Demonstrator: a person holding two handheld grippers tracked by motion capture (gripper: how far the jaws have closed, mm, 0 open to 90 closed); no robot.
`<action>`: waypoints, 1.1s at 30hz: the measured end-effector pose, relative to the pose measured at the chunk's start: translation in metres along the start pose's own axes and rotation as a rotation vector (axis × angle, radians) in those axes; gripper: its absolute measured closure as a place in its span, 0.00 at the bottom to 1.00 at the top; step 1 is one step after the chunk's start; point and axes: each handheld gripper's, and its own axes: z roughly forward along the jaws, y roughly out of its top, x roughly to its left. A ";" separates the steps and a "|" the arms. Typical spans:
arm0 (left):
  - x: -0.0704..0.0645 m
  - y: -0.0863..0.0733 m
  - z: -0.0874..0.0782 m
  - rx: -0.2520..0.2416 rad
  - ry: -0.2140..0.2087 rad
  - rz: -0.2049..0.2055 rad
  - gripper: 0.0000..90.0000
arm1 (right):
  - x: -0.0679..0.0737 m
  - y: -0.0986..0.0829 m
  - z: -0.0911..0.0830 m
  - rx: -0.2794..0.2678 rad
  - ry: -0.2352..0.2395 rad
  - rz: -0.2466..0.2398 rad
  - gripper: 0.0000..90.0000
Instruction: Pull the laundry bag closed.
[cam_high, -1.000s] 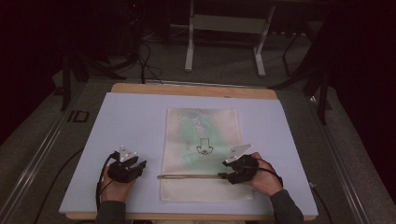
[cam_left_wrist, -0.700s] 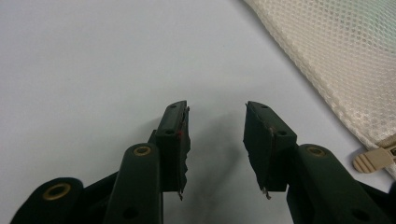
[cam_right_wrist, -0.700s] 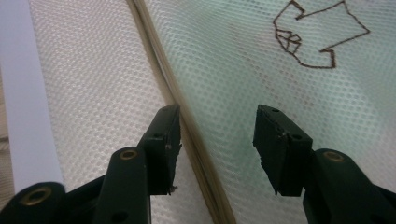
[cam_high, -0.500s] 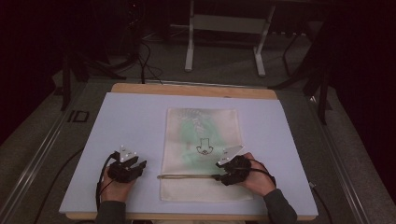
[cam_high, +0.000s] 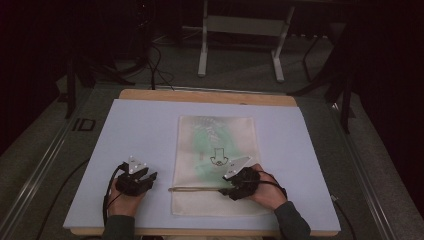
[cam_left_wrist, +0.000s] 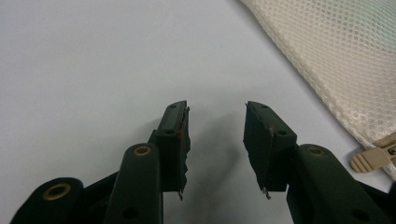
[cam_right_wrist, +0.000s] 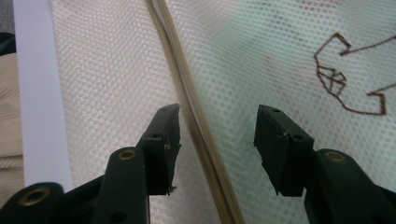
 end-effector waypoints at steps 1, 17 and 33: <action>0.000 0.000 0.000 0.000 0.001 0.001 0.66 | 0.000 0.000 0.000 0.000 0.000 0.000 0.56; -0.001 0.000 0.000 0.004 0.004 0.008 0.66 | 0.008 0.020 0.011 -0.005 0.026 -0.045 0.56; -0.001 0.000 0.000 0.004 0.002 0.009 0.66 | 0.013 0.037 0.024 -0.006 0.033 -0.068 0.60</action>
